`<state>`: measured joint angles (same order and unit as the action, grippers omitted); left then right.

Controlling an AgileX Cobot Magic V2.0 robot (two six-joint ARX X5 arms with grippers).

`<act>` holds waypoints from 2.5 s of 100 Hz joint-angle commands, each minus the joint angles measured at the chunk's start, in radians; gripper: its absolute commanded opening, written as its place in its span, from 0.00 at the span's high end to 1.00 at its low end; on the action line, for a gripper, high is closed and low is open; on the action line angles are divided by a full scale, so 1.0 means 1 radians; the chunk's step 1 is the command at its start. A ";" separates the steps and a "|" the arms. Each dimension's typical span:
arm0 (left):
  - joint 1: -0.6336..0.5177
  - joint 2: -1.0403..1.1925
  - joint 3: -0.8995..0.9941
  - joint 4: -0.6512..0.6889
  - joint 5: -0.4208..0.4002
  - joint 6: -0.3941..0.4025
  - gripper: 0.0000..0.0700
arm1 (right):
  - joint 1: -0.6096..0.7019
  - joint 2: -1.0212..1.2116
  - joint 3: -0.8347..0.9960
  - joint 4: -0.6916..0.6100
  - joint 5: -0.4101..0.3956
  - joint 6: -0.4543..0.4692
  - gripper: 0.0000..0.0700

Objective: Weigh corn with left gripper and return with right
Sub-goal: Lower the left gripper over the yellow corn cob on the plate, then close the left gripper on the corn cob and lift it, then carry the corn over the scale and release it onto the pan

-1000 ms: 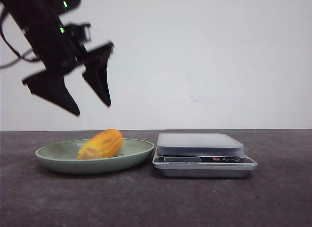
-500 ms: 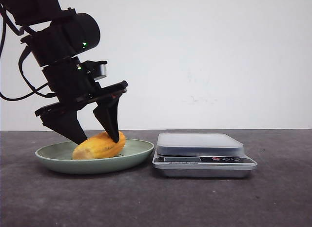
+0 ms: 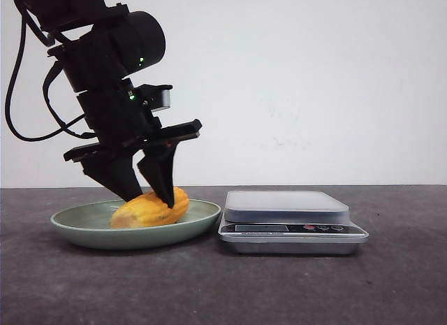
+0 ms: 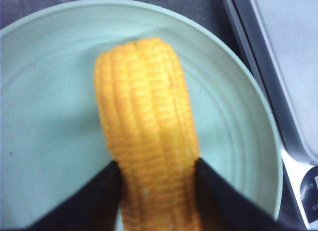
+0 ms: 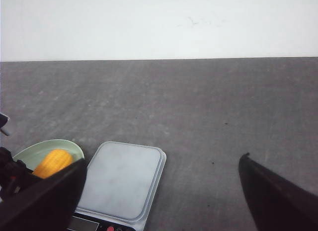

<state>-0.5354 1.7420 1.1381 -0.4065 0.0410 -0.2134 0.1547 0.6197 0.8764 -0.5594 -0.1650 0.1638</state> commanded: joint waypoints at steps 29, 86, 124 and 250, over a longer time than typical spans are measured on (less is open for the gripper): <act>-0.013 -0.032 0.016 -0.020 0.000 -0.024 1.00 | 0.002 0.006 0.023 0.008 -0.003 -0.007 0.12; -0.194 -0.144 0.338 -0.051 -0.042 -0.190 0.99 | 0.002 0.006 0.023 0.012 0.000 -0.007 0.12; -0.272 0.064 0.406 0.026 -0.113 -0.281 0.99 | 0.002 0.004 0.023 0.010 0.000 -0.006 0.12; -0.295 0.204 0.407 0.037 -0.133 -0.211 0.30 | 0.002 0.004 0.023 -0.026 0.008 -0.007 0.11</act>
<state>-0.8146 1.9831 1.5230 -0.3786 -0.0780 -0.4683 0.1547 0.6197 0.8764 -0.5900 -0.1593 0.1635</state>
